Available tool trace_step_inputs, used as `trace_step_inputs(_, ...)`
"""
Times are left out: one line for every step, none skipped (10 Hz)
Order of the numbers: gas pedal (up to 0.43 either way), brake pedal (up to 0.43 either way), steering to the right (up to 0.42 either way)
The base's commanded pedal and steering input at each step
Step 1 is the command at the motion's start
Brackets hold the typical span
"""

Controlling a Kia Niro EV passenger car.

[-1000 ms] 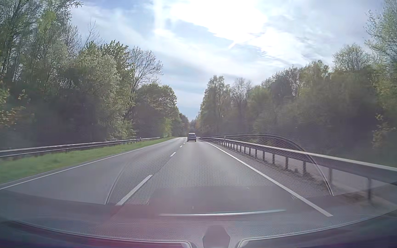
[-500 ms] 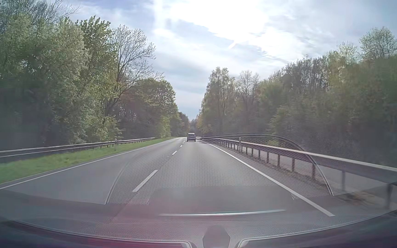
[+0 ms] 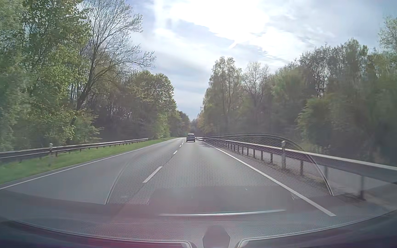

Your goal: Follow the waypoints while adhering to traffic rules and regulations

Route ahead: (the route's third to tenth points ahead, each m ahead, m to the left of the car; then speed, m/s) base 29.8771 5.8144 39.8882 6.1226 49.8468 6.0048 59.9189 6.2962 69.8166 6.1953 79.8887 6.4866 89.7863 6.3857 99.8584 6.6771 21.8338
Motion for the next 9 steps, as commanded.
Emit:
trace_step_inputs(0.169,0.000,-0.006)
trace_step_inputs(0.169,0.000,-0.006)
trace_step_inputs(0.169,0.000,-0.006)
trace_step_inputs(0.157,0.000,-0.006)
trace_step_inputs(0.157,0.000,-0.006)
trace_step_inputs(0.157,0.000,-0.007)
trace_step_inputs(0.150,0.000,-0.006)
trace_step_inputs(0.150,0.000,-0.007)
trace_step_inputs(0.150,0.000,-0.007)
